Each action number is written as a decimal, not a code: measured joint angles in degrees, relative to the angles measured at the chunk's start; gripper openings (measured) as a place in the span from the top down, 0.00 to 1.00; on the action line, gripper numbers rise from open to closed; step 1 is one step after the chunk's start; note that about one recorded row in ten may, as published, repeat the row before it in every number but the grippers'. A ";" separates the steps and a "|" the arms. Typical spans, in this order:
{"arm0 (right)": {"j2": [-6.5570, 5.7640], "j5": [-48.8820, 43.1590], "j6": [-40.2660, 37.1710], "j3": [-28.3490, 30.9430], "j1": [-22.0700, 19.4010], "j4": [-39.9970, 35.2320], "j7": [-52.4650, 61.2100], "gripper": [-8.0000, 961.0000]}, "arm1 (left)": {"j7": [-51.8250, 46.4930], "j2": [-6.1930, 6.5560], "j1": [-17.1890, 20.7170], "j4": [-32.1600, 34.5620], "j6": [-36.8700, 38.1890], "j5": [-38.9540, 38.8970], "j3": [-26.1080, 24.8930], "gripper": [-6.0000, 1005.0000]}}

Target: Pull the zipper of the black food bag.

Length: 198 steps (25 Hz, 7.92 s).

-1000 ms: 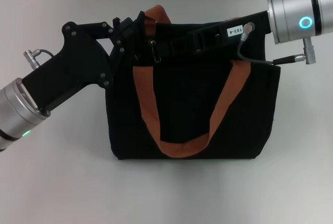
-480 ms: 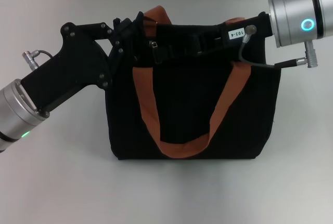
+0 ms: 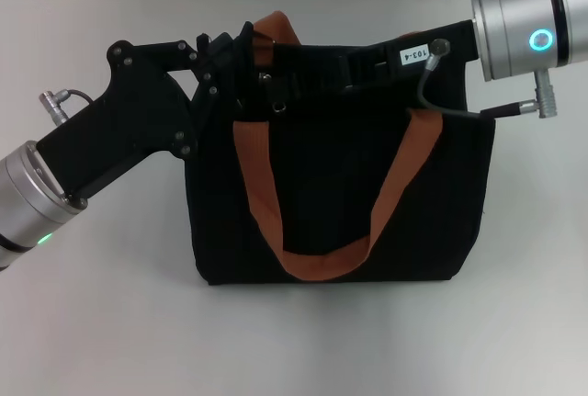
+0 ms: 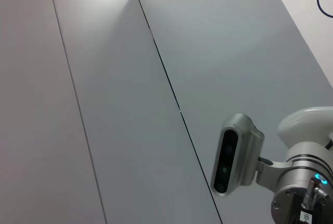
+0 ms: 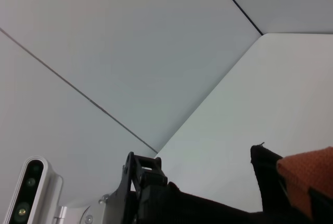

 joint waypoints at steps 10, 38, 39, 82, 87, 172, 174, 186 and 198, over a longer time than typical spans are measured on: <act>0.04 0.02 -0.17 -0.62 0.09 0.63 0.00 0.87 | 0.00 0.00 -0.01 0.01 0.10 0.00 -0.03 0.91; 0.04 -4.73 1.63 -0.89 -0.55 -5.08 3.48 0.99 | 0.70 0.01 3.00 -0.79 -0.32 0.03 -2.94 0.90; 0.04 -4.73 1.63 -0.89 -0.55 -5.08 3.48 0.99 | 0.70 0.01 3.00 -0.79 -0.32 0.03 -2.94 0.90; 0.03 -13.49 -3.58 6.54 -11.99 -22.14 11.89 0.99 | 0.97 0.17 3.55 -0.78 -0.45 -0.02 -5.46 0.88; 0.06 -13.58 -3.99 8.23 -13.25 -22.90 11.42 0.99 | 0.97 0.17 3.50 -0.78 -0.46 -0.02 -5.54 0.88; 0.16 -5.89 -11.14 18.97 -19.61 27.81 -86.26 0.15 | -33.15 0.44 5.70 8.63 -2.04 17.95 15.10 0.18; 0.19 -5.89 -10.88 18.77 -19.61 28.02 -86.29 0.15 | -33.07 0.42 5.63 8.40 -2.49 18.09 15.28 0.18; 0.28 -5.89 -10.17 17.59 -19.31 29.40 -86.89 0.15 | -32.50 0.55 5.57 8.30 -4.10 18.12 18.49 0.19; 0.30 -7.85 -9.79 16.94 -19.85 30.42 -87.07 0.15 | -33.15 0.78 4.54 8.71 -4.42 18.11 20.07 0.19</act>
